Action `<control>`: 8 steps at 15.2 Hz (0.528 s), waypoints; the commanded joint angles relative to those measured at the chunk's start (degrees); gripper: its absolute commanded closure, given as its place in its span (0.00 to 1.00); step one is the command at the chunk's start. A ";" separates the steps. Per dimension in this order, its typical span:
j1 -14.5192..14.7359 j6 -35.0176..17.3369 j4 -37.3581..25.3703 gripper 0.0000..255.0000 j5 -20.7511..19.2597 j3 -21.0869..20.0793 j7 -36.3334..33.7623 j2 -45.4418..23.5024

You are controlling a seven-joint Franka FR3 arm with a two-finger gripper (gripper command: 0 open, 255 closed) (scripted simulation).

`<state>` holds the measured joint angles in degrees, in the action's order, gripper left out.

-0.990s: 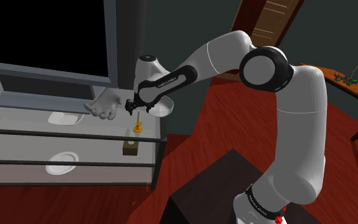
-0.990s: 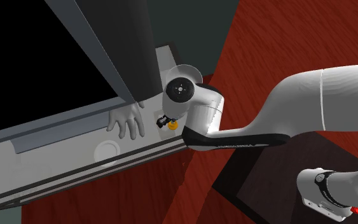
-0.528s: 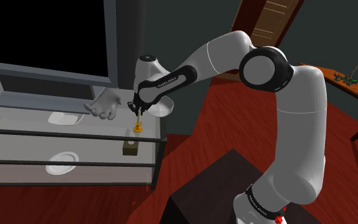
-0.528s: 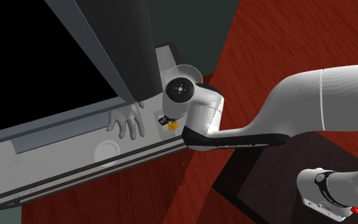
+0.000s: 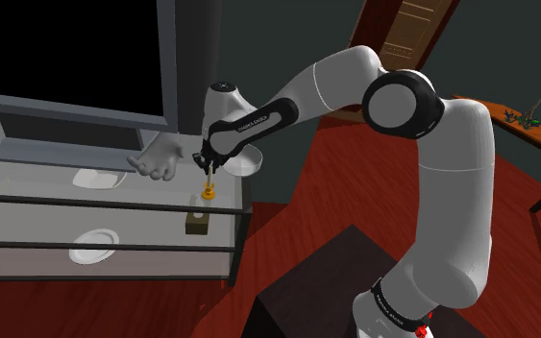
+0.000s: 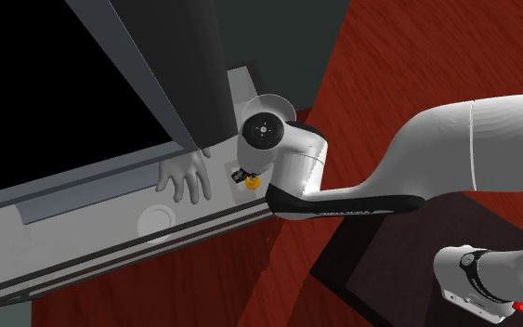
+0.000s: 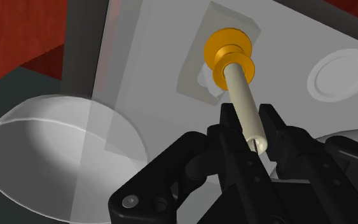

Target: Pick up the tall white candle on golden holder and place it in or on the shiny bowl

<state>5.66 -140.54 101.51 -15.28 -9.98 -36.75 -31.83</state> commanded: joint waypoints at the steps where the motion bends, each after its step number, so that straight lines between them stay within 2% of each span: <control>1: -0.13 0.82 -0.08 1.00 0.27 -0.19 0.25 0.76; 8: -0.61 4.75 -0.90 1.00 1.47 -0.96 1.32 3.92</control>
<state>5.04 -136.39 100.74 -13.96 -10.82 -35.49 -28.34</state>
